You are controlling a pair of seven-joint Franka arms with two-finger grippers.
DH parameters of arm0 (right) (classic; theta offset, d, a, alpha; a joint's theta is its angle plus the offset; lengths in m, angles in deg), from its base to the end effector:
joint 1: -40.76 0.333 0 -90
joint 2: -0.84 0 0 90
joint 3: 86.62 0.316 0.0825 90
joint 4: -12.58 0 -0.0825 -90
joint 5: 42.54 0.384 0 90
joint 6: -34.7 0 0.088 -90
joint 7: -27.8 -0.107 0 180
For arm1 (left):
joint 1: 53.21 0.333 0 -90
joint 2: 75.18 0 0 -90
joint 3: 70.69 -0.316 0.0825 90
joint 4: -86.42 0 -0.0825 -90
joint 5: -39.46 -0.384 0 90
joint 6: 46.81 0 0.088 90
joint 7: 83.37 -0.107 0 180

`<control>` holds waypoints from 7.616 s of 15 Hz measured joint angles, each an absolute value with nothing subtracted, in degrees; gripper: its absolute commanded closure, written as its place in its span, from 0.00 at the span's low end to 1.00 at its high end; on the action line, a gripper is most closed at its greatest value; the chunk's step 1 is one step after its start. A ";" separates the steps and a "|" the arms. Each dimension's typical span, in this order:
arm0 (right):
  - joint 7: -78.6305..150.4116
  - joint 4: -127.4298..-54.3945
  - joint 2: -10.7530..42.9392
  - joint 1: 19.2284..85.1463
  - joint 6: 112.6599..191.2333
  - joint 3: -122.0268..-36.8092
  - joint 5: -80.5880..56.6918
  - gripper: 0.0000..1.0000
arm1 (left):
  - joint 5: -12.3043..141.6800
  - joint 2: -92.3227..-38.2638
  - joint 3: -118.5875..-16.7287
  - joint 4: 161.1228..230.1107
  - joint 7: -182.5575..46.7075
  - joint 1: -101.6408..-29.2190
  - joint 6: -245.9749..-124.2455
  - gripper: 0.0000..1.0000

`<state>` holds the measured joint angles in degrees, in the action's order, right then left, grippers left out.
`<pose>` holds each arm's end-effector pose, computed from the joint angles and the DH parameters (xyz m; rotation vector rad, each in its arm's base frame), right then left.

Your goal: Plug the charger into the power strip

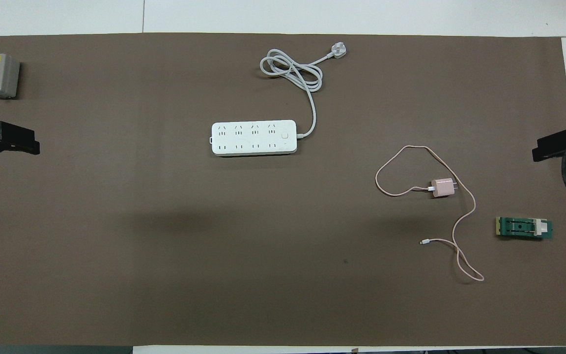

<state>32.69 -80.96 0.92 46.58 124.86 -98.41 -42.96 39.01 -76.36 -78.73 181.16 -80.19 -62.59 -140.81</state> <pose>0.5497 -0.0582 0.5949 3.1381 -0.0292 -0.0954 0.5531 -0.0114 0.6027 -3.1365 -0.0495 -0.0120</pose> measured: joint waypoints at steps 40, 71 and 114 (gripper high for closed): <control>-29.30 -95.69 -2.31 43.55 129.44 -97.16 -23.40 0.00 | 39.01 -76.45 -78.49 181.32 -80.73 -62.78 -140.73 0.00; -11.27 -107.05 16.66 36.66 148.29 -97.26 -4.83 0.00 | 127.84 -70.27 -77.98 212.06 -118.36 -67.17 -150.11 0.00; -47.27 -98.58 8.40 62.17 153.42 -96.48 1.38 0.90 | 144.88 -62.22 -77.87 211.15 -133.08 -75.68 -149.13 0.00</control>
